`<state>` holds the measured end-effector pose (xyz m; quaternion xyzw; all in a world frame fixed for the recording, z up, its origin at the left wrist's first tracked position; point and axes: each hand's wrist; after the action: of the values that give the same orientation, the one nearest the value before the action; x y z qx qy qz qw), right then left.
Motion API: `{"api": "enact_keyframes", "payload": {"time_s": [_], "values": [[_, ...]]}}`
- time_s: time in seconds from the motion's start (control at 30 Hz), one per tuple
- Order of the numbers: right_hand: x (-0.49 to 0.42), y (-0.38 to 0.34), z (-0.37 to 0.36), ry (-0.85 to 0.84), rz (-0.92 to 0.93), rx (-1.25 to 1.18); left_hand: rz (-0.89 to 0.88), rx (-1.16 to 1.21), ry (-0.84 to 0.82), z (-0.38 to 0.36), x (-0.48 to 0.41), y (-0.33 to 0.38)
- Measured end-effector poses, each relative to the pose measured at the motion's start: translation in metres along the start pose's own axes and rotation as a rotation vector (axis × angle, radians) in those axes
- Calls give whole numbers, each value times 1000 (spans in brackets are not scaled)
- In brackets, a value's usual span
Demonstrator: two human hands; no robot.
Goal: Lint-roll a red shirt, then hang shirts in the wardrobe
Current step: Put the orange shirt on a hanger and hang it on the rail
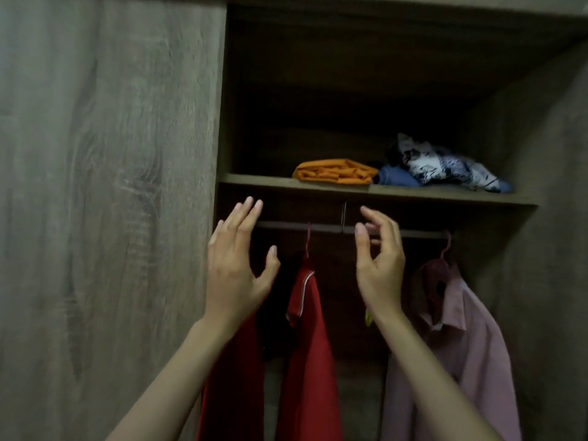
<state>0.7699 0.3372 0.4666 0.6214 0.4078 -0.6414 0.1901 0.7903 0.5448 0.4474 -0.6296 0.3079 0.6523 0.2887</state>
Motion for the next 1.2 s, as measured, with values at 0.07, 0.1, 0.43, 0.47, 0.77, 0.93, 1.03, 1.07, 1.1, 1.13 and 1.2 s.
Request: {"api": "enact_keyframes", "payload": {"time_s": [0.07, 0.1, 0.43, 0.47, 0.77, 0.93, 1.03, 1.07, 1.1, 1.13, 1.2], "values": [[-39, -2, 4, 38, 37, 98, -36, 19, -13, -13, -35, 7], [-57, -1, 5, 38, 35, 149, -40, 26, -35, -18, -53, 10], [-134, 28, -3, -528, 62, 641, 80, -177, -570, -73, -151, -14], [-134, 28, -4, -481, 67, 566, 91, -140, -542, -74, -151, -12], [-132, 5, -7, -78, 92, 165, 143, 369, -245, -61, -154, 15], [-131, -52, 25, 157, 158, -64, 83, 626, -191, -26, -145, 41], [-122, -83, 42, 181, 167, -175, 56, 495, -150, -13, -141, 60], [-119, -91, 47, 182, 156, -209, 82, 544, -163, -9, -138, 70], [-115, -97, 52, 185, 133, -238, 118, 626, -183, -5, -134, 80], [-112, -101, 55, 191, 99, -263, 145, 703, -199, -1, -129, 90], [-101, -105, 61, 212, 5, -302, 162, 770, -199, 5, -114, 109]]}}
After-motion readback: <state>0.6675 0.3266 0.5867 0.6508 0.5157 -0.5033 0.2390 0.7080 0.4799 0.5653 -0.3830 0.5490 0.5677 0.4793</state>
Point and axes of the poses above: each hand's wrist, its own x-axis away from the middle knuckle, its own z-axis out of the back of the hand, y = z × x, and after that the axes turned 1 degree about -y, right-handed
